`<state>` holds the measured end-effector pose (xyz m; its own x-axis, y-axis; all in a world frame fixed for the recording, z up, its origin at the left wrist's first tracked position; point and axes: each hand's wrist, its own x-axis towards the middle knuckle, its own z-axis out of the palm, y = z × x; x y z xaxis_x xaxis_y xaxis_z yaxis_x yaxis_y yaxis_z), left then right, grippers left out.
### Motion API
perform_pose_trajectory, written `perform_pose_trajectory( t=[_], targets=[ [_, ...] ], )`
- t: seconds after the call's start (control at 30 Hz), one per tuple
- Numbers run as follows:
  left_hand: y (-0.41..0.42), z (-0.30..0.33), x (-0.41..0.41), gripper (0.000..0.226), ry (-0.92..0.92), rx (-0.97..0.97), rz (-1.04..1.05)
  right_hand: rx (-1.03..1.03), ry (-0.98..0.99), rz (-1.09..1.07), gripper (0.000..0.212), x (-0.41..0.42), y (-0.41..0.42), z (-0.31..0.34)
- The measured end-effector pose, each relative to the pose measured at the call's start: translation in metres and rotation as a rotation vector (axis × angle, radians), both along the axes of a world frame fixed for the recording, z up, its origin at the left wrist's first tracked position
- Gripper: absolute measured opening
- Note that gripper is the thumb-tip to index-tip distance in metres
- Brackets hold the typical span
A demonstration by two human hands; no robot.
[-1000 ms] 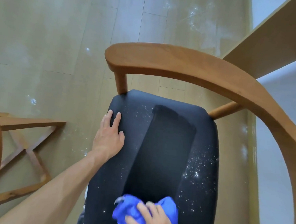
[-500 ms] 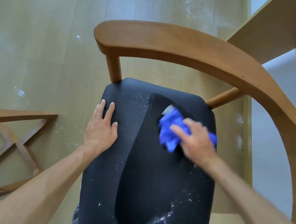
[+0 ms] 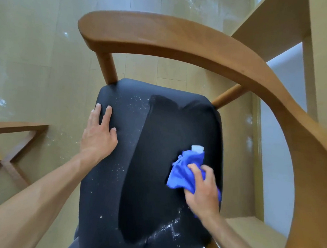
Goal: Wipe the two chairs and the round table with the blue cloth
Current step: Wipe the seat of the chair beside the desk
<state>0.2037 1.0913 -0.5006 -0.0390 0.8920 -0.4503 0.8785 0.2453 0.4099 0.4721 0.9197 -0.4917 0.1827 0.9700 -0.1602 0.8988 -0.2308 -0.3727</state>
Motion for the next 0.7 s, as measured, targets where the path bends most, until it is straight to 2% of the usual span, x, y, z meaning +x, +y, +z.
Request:
perform_pose_trajectory(
  t=[0.03, 0.13, 0.17, 0.27, 0.3, 0.33, 0.4, 0.47, 0.53, 0.63, 0.7],
  targets=[
    [0.001, 0.001, 0.0, 0.062, -0.003, -0.008, 0.003, -0.02, 0.016, 0.157, 0.062, -0.025, -0.026, 0.005],
    [0.004, 0.001, -0.004, 0.062, -0.025, -0.052, -0.006, -0.107, 0.034, 0.536, 0.033, -0.069, -0.078, 0.009],
    [0.005, 0.001, -0.006, 0.062, -0.03, -0.062, -0.008, -0.121, 0.018, 0.637, 0.033, -0.068, -0.079, 0.009],
    [0.006, 0.001, -0.006, 0.062, -0.026, -0.068, -0.008, -0.167, -0.035, 0.962, 0.051, -0.031, -0.045, 0.017],
    [0.005, 0.001, -0.005, 0.062, -0.023, -0.063, -0.009, -0.126, -0.04, 0.967, 0.054, -0.013, -0.028, 0.019],
    [0.006, 0.0, -0.006, 0.062, -0.02, -0.059, -0.007, -0.07, -0.041, 0.876, 0.058, 0.005, -0.007, 0.019],
    [0.006, -0.001, -0.007, 0.062, -0.013, -0.047, -0.007, 0.016, -0.099, 0.482, 0.064, 0.044, 0.037, 0.014],
    [0.005, -0.003, -0.007, 0.061, -0.004, -0.04, -0.012, -0.036, -0.154, 0.028, 0.061, 0.087, 0.071, 0.008],
    [0.004, -0.004, -0.005, 0.061, -0.003, -0.031, -0.006, -0.14, -0.056, -0.294, 0.056, 0.12, 0.082, 0.002],
    [0.004, -0.006, -0.004, 0.061, 0.005, -0.018, 0.001, -0.207, 0.171, -0.481, 0.039, 0.113, 0.049, -0.01],
    [0.003, -0.007, -0.004, 0.062, -0.001, -0.008, 0.002, -0.161, 0.211, -0.57, 0.034, 0.087, 0.013, -0.008]
  ],
)
